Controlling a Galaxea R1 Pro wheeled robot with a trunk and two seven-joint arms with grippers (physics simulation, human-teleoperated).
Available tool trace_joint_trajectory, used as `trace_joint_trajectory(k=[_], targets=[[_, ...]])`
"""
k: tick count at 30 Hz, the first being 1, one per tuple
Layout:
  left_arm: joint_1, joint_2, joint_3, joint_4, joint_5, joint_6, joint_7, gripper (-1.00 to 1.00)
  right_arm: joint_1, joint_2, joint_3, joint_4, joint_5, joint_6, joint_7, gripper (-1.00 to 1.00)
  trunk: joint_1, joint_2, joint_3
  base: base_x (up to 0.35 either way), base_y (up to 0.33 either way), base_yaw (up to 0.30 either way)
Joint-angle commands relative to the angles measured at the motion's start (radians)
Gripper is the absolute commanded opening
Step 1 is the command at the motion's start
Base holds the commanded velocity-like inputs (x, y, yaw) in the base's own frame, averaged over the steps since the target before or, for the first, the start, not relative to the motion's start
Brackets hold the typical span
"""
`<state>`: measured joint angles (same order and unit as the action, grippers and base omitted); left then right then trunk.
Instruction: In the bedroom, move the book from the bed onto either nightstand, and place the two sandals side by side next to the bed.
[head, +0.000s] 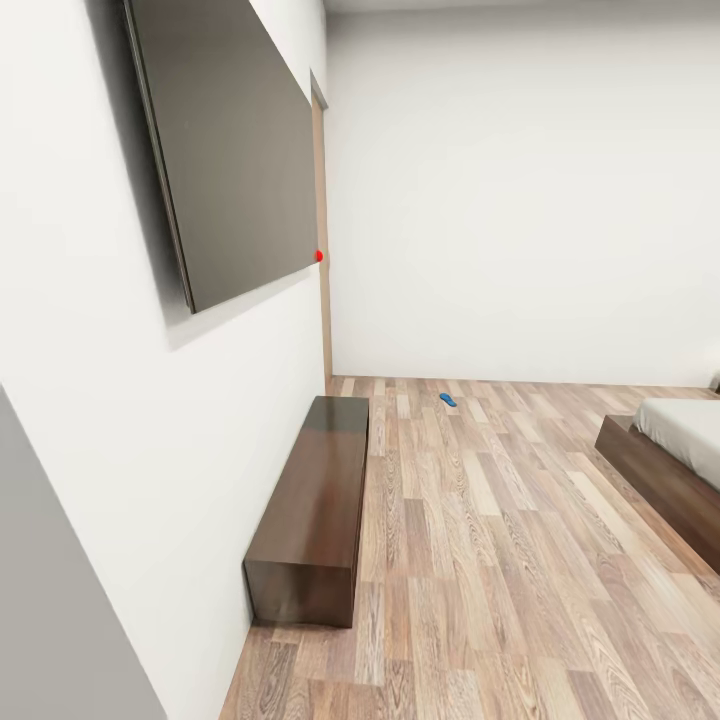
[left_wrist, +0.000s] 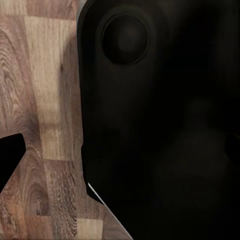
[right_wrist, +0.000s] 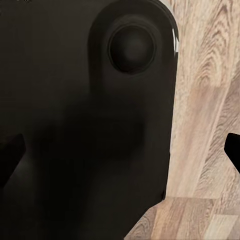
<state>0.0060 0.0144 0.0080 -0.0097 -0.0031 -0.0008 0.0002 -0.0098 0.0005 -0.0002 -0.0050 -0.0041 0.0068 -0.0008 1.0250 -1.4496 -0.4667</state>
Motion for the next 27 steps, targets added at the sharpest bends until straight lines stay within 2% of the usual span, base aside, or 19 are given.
trace_joint_trajectory(k=[1,27], targets=[[0.000,-0.001,0.001,-0.001,0.000,0.000,-0.001,1.00,0.000,0.000,0.000,-0.001,0.000,0.001,0.001,1.00,0.000,0.000,-0.001,0.000,0.000,0.000],[-0.001,-0.010,-0.002,-0.002,0.003,-0.001,-0.010,1.00,0.001,-0.002,-0.002,0.000,0.000,0.015,0.001,1.00,0.000,0.000,-0.001,0.000,0.000,0.000]])
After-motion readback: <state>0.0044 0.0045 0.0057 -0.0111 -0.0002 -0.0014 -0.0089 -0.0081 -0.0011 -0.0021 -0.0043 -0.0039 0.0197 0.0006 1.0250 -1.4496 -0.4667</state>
